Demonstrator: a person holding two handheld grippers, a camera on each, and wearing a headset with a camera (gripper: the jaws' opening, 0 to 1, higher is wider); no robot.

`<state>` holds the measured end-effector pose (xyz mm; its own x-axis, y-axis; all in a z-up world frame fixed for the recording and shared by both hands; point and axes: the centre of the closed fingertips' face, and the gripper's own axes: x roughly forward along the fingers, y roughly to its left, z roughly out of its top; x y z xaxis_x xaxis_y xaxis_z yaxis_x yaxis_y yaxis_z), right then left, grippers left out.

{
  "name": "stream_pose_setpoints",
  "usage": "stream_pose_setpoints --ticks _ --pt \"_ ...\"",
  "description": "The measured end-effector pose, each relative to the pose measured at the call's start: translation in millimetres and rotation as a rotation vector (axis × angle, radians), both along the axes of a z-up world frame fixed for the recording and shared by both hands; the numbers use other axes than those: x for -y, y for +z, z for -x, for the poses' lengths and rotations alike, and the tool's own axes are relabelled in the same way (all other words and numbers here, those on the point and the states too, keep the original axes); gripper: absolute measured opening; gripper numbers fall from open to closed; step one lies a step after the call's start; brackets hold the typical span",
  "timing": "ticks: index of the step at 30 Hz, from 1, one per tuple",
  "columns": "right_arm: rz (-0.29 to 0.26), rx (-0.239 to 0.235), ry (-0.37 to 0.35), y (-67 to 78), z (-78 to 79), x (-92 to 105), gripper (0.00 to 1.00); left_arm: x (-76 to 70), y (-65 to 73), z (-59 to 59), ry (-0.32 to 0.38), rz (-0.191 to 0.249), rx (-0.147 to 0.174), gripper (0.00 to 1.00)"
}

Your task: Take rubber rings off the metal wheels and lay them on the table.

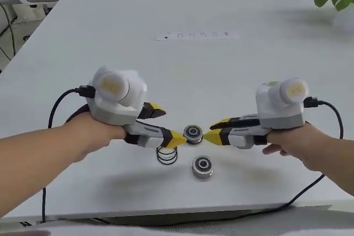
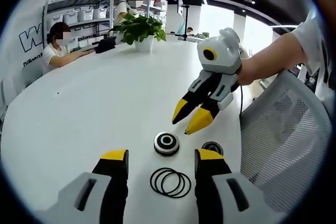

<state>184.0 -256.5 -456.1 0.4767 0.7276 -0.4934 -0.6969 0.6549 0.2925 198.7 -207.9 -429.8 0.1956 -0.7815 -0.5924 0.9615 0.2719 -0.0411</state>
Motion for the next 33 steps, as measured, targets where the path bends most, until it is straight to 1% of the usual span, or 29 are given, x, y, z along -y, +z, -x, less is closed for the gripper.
stream_pose_setpoints --ticks 11,17,23,28,33 --pt "0.028 0.005 0.023 -11.4 -3.4 2.8 0.23 11.7 -5.0 -3.1 -0.016 -0.003 -0.006 0.44" --pt "0.04 0.01 0.034 -14.3 -3.2 3.3 0.24 17.5 -11.2 -5.0 -0.027 -0.008 -0.017 0.4" --pt "0.048 0.016 0.045 -17.3 -6.1 3.0 0.25 23.0 -14.0 -5.8 -0.036 -0.007 -0.022 0.37" --pt "0.059 0.02 0.062 -20.2 -6.1 0.5 0.25 25.9 -18.2 -5.4 -0.047 -0.016 -0.028 0.33" --pt "0.055 0.023 0.066 -20.5 -6.4 -2.0 0.25 28.9 -22.4 -2.3 -0.057 -0.021 -0.038 0.29"
